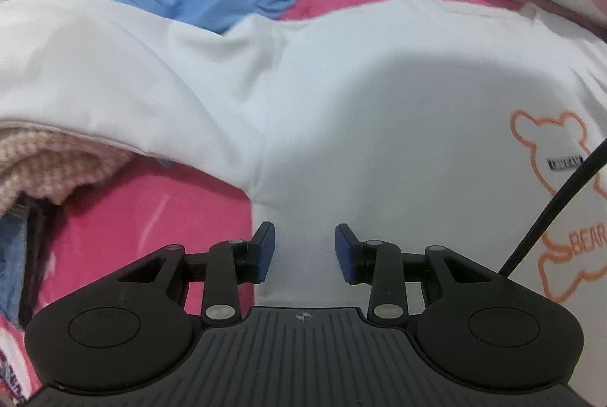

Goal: Fold clothes

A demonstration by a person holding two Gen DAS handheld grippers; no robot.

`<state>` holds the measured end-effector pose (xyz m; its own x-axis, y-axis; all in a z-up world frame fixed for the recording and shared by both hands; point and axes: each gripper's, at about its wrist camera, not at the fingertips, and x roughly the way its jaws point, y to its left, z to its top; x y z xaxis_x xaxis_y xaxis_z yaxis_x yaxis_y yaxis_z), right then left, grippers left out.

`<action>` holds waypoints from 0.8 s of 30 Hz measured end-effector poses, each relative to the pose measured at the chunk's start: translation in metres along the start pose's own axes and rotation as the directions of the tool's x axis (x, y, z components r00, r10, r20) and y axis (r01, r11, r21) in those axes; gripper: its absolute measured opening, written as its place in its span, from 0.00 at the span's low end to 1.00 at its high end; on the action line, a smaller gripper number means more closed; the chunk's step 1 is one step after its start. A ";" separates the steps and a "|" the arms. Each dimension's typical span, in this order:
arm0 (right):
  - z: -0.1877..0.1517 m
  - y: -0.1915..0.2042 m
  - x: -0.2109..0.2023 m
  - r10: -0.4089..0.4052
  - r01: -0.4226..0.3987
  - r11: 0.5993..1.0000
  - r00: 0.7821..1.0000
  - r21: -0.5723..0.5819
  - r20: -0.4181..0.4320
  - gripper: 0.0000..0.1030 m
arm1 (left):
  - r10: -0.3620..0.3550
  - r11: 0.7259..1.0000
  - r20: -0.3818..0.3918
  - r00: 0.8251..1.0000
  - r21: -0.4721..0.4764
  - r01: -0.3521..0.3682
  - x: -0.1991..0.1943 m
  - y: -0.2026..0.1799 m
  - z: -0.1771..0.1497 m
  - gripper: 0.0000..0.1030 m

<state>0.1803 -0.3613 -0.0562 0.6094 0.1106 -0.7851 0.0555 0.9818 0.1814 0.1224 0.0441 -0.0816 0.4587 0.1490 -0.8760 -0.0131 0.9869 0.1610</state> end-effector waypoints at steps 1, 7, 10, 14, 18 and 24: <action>-0.006 -0.018 -0.013 -0.044 0.044 0.999 0.999 0.009 -0.008 0.40 | 0.009 1.000 -0.001 1.000 -0.014 -0.009 0.000 -0.003 0.002 0.34; -0.033 -0.134 -0.048 -0.259 0.274 0.953 0.958 0.129 -0.119 0.47 | -0.005 0.993 0.009 1.000 -0.118 0.007 0.006 -0.032 0.025 0.34; -0.055 -0.172 -0.054 -0.271 0.293 0.953 0.941 0.082 -0.204 0.57 | -0.044 0.984 0.036 0.998 -0.172 0.050 0.005 -0.058 0.041 0.34; -0.081 -0.194 -0.040 -0.227 0.265 0.961 0.923 0.085 -0.312 0.56 | -0.133 0.976 0.091 0.987 -0.164 0.146 0.002 -0.109 0.063 0.34; -0.094 -0.188 -0.039 -0.200 0.226 0.973 0.924 0.045 -0.326 0.13 | -0.237 0.967 0.132 0.962 -0.063 0.247 0.001 -0.166 0.090 0.34; -0.062 -0.202 -0.091 -0.278 0.300 0.951 0.935 0.069 -0.222 0.05 | -0.367 0.930 0.125 0.922 0.050 0.364 0.007 -0.238 0.110 0.34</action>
<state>0.0650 -0.5597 -0.0579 0.3788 -0.1357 -0.9155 0.2902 0.9567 -0.0217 0.2263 -0.1966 -0.0757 0.5387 -0.2330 -0.8097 0.1991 0.9690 -0.1464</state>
